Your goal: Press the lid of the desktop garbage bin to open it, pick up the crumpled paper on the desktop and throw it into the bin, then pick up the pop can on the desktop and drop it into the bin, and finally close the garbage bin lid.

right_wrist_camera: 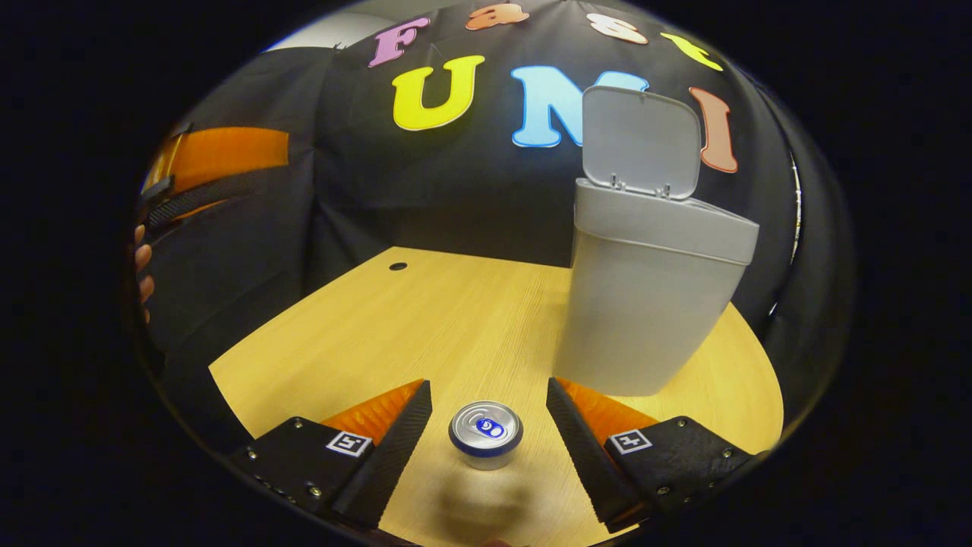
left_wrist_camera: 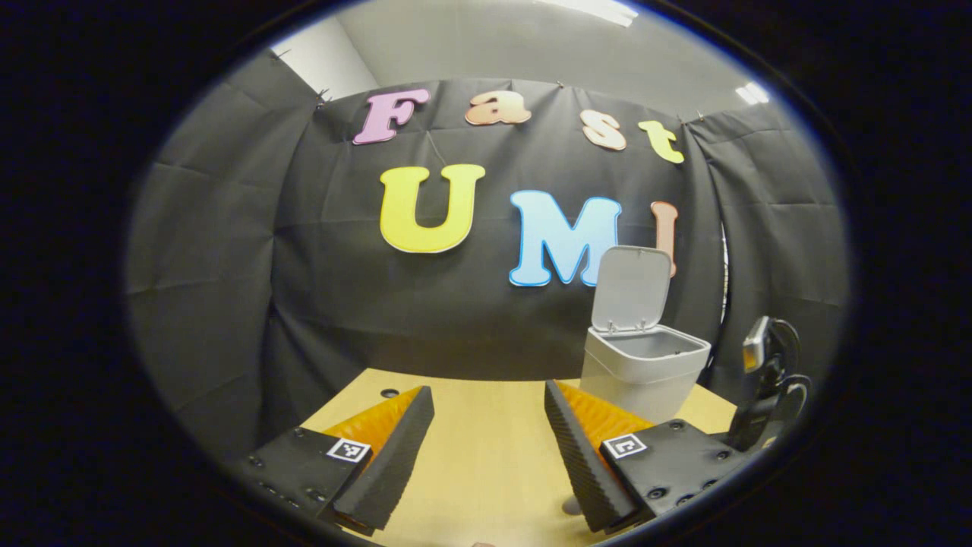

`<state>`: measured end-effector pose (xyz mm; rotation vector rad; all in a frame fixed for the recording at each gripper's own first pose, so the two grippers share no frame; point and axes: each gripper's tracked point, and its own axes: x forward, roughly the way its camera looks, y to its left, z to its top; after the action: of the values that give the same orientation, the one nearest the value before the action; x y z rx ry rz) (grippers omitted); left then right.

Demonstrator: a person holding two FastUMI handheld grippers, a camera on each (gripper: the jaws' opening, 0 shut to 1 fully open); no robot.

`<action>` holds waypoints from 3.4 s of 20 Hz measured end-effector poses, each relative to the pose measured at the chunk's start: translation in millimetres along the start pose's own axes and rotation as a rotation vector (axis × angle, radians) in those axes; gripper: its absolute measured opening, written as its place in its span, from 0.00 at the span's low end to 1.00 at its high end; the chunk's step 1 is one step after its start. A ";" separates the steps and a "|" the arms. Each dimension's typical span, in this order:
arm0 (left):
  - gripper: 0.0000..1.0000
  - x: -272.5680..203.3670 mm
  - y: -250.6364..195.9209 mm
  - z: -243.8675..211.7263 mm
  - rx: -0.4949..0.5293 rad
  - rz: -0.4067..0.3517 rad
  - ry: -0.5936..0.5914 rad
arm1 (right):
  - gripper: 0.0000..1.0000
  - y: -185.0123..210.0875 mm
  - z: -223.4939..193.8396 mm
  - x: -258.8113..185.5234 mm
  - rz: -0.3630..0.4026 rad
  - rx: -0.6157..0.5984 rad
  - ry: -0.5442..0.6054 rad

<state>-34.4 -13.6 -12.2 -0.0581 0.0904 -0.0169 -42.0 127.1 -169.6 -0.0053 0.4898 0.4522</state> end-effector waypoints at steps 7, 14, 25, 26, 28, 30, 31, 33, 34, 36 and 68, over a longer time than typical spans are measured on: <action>0.95 -6.3 11.4 -8.1 -0.015 0.042 0.020 | 0.98 0.2 -40.6 20.1 0.014 -0.018 0.140; 0.95 -10.0 16.1 -9.2 -0.012 0.057 0.023 | 0.98 -4.5 -57.1 28.9 0.000 -0.042 0.208; 0.95 -13.7 11.2 -8.9 -0.021 0.048 0.017 | 0.84 -11.8 -30.5 -2.7 0.002 -0.020 0.134; 0.95 -12.8 8.9 -8.8 -0.023 0.046 0.015 | 0.84 -14.5 -24.0 -8.0 0.001 -0.019 0.116; 0.95 -11.7 5.1 -9.3 -0.023 0.041 0.016 | 0.84 -17.5 -6.6 -18.7 -0.002 -0.010 0.074; 0.96 -10.2 1.5 -8.0 -0.025 0.033 0.012 | 0.84 -22.0 13.1 -29.4 -0.005 0.004 0.027; 0.96 -9.9 0.6 -7.2 -0.024 0.031 0.010 | 0.84 -25.0 24.7 -35.1 -0.012 0.006 0.003; 0.95 -8.1 -1.7 -6.9 -0.025 0.027 0.007 | 0.81 -31.6 44.9 -45.3 -0.024 0.006 -0.050; 0.96 -7.4 -3.3 -7.7 -0.027 0.025 0.007 | 0.83 -34.6 54.9 -50.1 -0.032 0.005 -0.077; 0.96 -5.8 -3.9 -7.3 -0.031 0.022 0.005 | 0.83 -41.0 76.5 -58.5 -0.048 0.008 -0.130; 0.95 9.3 3.7 -0.9 -0.032 0.061 -0.013 | 0.84 -118.3 211.8 -15.4 -0.280 -0.126 -0.386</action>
<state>-25.1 -10.2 -14.1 -0.0875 0.0799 0.0459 91.6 37.6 12.7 -0.1047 0.0768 0.1997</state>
